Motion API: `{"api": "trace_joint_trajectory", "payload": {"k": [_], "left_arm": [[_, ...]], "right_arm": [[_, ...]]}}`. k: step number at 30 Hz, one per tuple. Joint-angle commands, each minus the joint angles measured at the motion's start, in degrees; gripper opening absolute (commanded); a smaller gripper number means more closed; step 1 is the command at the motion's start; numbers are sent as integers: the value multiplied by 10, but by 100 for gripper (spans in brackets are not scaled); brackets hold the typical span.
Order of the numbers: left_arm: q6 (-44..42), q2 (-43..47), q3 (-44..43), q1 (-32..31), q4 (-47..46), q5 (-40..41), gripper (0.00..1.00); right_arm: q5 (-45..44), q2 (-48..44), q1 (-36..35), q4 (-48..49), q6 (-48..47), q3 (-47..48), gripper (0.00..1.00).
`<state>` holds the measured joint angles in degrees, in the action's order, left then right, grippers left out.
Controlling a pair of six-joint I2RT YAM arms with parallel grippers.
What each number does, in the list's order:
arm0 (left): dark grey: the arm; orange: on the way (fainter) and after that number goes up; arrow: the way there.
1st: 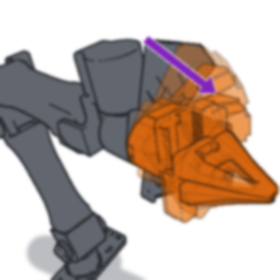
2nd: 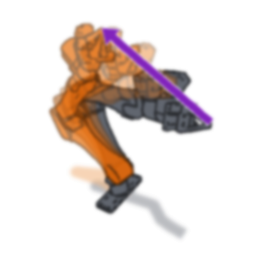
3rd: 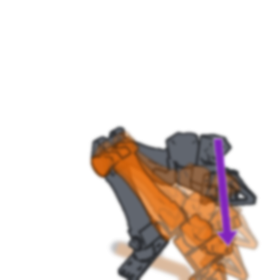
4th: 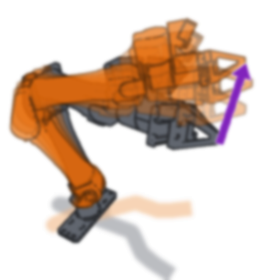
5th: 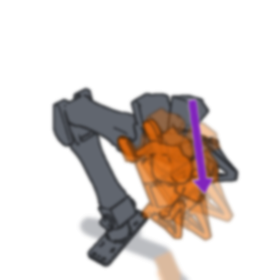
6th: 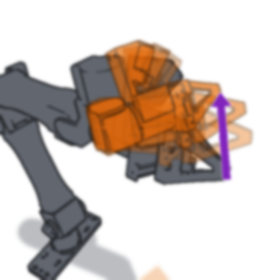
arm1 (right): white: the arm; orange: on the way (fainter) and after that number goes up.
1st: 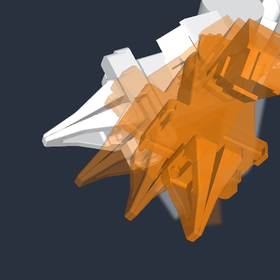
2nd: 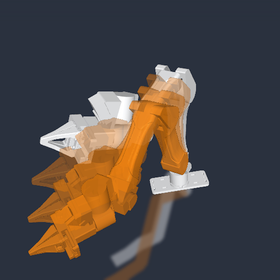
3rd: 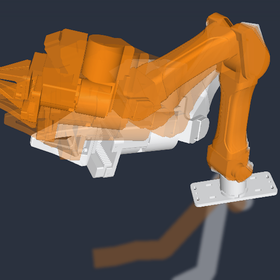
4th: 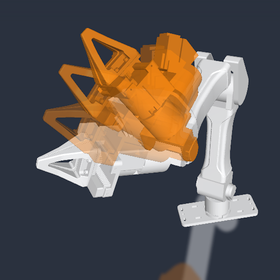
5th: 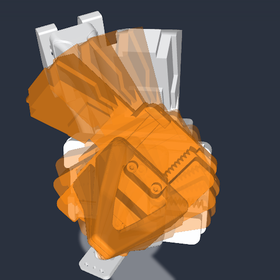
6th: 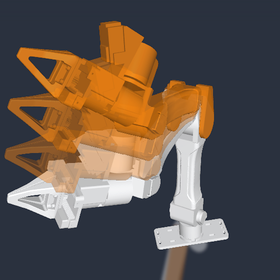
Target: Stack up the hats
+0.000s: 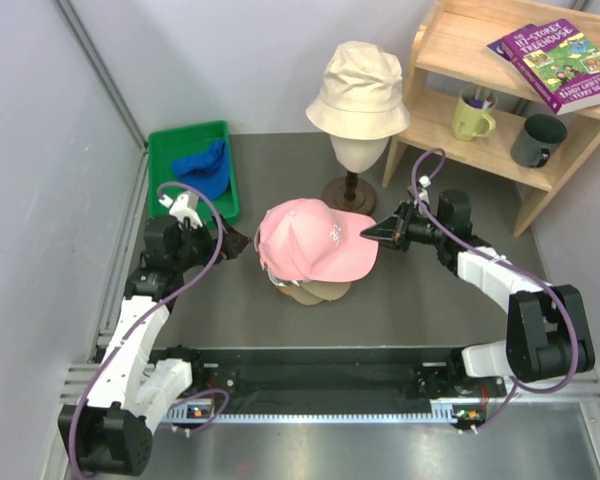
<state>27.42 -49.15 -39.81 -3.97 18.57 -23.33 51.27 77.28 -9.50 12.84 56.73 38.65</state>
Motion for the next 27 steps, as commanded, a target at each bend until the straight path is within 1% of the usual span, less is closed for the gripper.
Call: {"api": "trace_joint_trajectory", "payload": {"k": [1,6,10,14,17,19,20,22,25,27], "left_arm": [[36,3,26,-3,-93,-25,95],[38,-11,45,-2,-119,-28,95],[45,-24,69,-3,-160,-27,95],[42,-50,85,-2,-164,-17,94],[47,-66,95,-3,-179,-27,95],[47,-75,98,-3,-177,-19,95],[45,-78,96,-3,-168,-2,94],[34,-89,92,-4,-135,14,94],[27,-93,97,-4,-124,10,94],[31,-90,98,-4,-127,-7,94]], "right_arm": [[-107,24,10,-48,-72,-17,0],[-111,19,11,-48,-71,-20,0],[-117,19,10,-49,-72,-21,0],[-135,18,11,-58,-74,-24,0],[-143,16,11,-69,-79,-25,0],[-156,16,10,-83,-88,-26,0],[-161,18,11,-89,-93,-26,0],[-174,24,11,-107,-107,-26,0],[-197,29,10,-127,-128,-27,0],[-202,28,10,-142,-141,-29,0]]}}
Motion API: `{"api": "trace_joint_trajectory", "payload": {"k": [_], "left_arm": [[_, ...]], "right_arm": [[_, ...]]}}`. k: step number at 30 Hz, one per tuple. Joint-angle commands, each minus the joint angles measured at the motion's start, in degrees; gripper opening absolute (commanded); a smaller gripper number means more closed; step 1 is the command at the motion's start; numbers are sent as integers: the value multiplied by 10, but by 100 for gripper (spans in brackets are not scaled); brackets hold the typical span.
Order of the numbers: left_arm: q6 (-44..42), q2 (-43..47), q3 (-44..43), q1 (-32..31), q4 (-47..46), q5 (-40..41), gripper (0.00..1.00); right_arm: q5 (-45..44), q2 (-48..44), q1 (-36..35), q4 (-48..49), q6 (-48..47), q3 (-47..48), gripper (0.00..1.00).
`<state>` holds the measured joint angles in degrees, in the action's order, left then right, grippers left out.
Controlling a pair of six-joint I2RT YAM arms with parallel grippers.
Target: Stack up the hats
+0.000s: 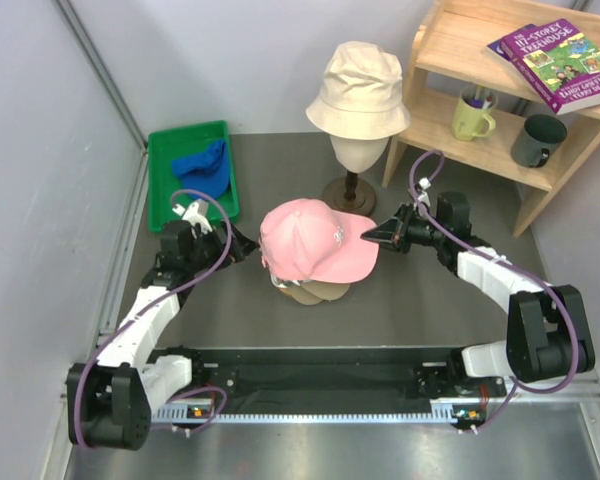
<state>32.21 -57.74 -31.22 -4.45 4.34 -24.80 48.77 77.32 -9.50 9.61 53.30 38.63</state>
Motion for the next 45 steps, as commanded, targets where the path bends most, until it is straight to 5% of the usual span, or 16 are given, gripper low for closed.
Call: {"api": "trace_joint_trajectory", "payload": {"k": [1,4,7,8,11,14,23,31,45], "left_arm": [[-13,-2,12,1,10,4,94],[-4,8,8,1,3,6,94],[2,12,-1,1,1,8,94],[4,12,-3,1,1,8,94],[7,13,-15,1,5,13,94],[6,16,-30,1,22,27,95],[-57,67,-146,1,190,142,99],[-163,40,-272,1,286,341,99],[-184,-329,-455,2,155,481,96]], "right_arm": [[-177,27,10,-111,-108,-29,1],[-170,22,10,-108,-110,-27,7],[-163,15,9,-100,-113,-21,35],[-163,12,9,-100,-114,-19,51],[-168,4,9,-109,-124,-12,70],[-169,-2,10,-122,-137,-5,79],[-209,-96,46,-170,-137,14,93],[-307,-163,85,-255,-211,93,95],[-322,-139,84,-137,-167,105,93]]}}
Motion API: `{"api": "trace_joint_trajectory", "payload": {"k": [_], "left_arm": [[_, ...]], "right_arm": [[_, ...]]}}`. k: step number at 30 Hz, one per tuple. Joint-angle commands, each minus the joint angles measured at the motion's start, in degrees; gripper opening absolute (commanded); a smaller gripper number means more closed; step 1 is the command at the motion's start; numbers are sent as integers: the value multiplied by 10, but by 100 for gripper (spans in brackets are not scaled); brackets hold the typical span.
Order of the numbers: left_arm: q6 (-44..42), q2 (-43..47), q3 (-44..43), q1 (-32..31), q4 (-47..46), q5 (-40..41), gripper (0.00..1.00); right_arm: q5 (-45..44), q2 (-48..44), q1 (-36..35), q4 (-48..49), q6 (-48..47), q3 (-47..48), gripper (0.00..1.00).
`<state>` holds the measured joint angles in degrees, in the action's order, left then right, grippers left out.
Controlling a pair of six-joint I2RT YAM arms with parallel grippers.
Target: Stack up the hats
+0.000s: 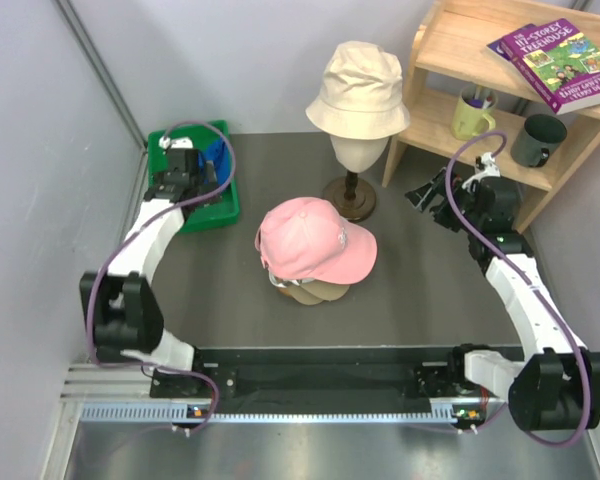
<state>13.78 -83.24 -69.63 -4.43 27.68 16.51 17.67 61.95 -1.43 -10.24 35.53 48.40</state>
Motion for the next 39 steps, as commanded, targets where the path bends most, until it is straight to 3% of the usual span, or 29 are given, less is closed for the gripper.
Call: {"api": "trace_joint_trajectory", "payload": {"k": [1,10,16,26,29,30,33,34,39], "left_arm": [[-2,-95,-86,2,-90,73,96],[-66,-391,-334,2,-132,145,97],[-118,-526,-495,9,-119,154,98],[-126,-594,-548,40,-121,107,88],[-122,-597,-547,40,-110,94,65],[-122,-596,-542,41,-108,90,43],[-122,-591,-533,42,-106,95,18],[-121,-586,-531,56,-104,95,2],[-116,-547,-503,57,-105,85,0]], "right_arm": [[-12,21,4,65,9,13,93],[-24,137,4,77,5,103,92],[-12,223,5,65,21,172,91],[-11,262,5,54,25,219,90],[-15,266,4,54,25,219,90],[-15,266,4,56,26,219,89],[-11,266,3,61,29,215,89],[-10,266,4,62,30,216,89],[-13,250,3,62,20,216,88]]}}
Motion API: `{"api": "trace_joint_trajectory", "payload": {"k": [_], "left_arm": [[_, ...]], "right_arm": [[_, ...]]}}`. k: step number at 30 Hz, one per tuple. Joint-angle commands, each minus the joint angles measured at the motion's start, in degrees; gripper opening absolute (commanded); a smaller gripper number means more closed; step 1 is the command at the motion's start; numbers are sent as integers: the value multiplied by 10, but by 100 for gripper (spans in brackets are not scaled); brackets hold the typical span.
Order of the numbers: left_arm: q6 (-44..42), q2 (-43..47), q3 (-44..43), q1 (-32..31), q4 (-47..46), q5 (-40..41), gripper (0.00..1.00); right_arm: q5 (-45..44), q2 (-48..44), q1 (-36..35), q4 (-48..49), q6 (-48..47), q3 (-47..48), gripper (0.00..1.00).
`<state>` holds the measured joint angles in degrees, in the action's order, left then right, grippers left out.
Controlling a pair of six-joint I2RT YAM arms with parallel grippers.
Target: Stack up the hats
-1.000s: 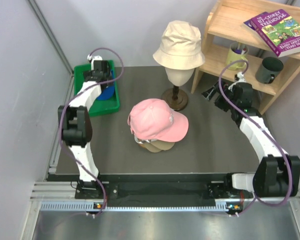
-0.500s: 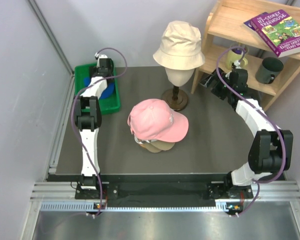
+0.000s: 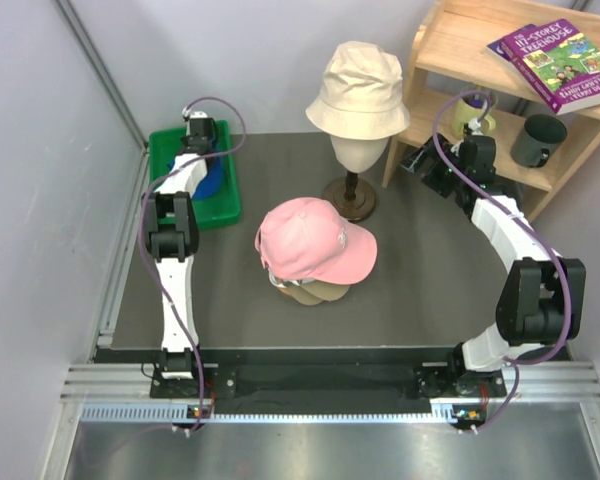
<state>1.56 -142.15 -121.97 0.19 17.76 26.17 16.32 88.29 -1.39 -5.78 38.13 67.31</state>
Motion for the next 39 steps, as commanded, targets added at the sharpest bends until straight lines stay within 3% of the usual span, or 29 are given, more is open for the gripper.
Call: {"api": "trace_joint_trajectory", "payload": {"k": [1,13,20,23,28,32,39], "left_arm": [[10,65,37,11,-7,-16,0],[55,294,157,10,-3,-55,0],[107,418,219,11,4,-149,0],[125,496,258,10,-22,-221,0],[179,582,309,4,-54,-313,0],[202,643,308,0,-58,-349,0],[239,715,304,-67,-49,-357,0]], "right_arm": [[-1,-19,2,18,-9,27,88],[21,-65,-23,37,-46,38,86],[11,-97,-78,41,-60,47,86],[15,-115,-103,53,-32,41,86],[36,-136,-146,86,94,32,86],[41,-160,-181,125,184,8,86],[33,-203,-249,183,329,-45,88]]}}
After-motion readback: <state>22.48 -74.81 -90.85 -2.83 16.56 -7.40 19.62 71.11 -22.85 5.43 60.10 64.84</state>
